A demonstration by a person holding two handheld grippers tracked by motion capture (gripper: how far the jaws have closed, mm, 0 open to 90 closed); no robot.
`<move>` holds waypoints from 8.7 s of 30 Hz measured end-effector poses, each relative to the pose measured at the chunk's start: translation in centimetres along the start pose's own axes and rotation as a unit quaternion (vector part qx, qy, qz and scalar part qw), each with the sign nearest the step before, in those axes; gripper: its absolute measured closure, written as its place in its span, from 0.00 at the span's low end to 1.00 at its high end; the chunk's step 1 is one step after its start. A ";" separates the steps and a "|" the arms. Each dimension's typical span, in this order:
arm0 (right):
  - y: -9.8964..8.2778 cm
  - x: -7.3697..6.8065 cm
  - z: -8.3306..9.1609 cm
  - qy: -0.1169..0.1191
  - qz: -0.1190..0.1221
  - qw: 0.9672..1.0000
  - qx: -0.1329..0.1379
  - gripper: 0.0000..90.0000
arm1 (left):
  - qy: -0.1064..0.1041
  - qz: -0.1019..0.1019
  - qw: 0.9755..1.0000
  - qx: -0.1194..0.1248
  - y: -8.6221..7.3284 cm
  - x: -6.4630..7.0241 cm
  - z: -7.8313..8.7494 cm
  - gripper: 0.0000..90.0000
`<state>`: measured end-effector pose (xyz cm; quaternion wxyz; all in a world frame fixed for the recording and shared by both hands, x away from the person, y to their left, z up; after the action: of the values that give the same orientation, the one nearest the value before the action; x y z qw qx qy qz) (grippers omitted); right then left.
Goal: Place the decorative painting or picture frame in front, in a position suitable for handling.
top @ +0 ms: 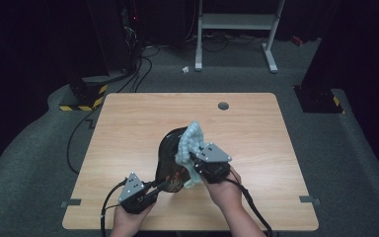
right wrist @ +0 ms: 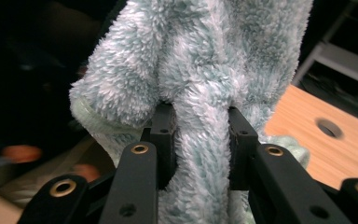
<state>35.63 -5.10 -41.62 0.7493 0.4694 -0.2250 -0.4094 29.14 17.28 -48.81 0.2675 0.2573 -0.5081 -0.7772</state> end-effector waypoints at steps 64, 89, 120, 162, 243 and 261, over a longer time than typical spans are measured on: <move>-0.4 -3.6 0.8 0.028 0.055 0.998 -0.003 0.78 | -0.006 0.005 1.000 -0.001 0.0 -0.2 -0.1 0.86; -1.7 1.2 -1.0 -0.029 0.006 0.999 -0.025 0.78 | -0.008 0.008 1.000 0.000 0.0 -0.2 -0.1 0.86; -3.1 3.4 -2.7 -0.061 -0.008 0.997 -0.054 0.78 | -0.012 0.013 1.000 0.002 0.0 -0.3 -0.1 0.86; -4.5 4.8 -4.2 -0.063 -0.051 0.992 -0.095 0.78 | -0.017 0.018 1.000 0.004 -0.1 -0.3 -0.2 0.86; -10.3 -5.1 -2.6 0.055 -0.017 0.985 -0.165 0.76 | -0.009 0.048 0.999 0.011 -0.3 -0.2 -0.4 0.86; -7.9 0.5 -4.5 -0.010 -0.045 0.987 -0.156 0.76 | -0.011 0.045 0.999 0.005 -0.3 -0.3 -0.4 0.86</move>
<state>35.97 -4.90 -50.76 0.7920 0.3520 -0.1443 -0.4776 29.55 17.31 -49.18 0.2954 0.2267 -0.5260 -0.7646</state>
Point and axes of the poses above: each handheld gripper's, and its own axes: z roughly backward along the jaws, y roughly out of its top, x roughly to its right, the point moved 2 cm from there along -z, roughly forward along the jaws, and after that the axes turned 15 degrees about -z, right-handed, at the moved point
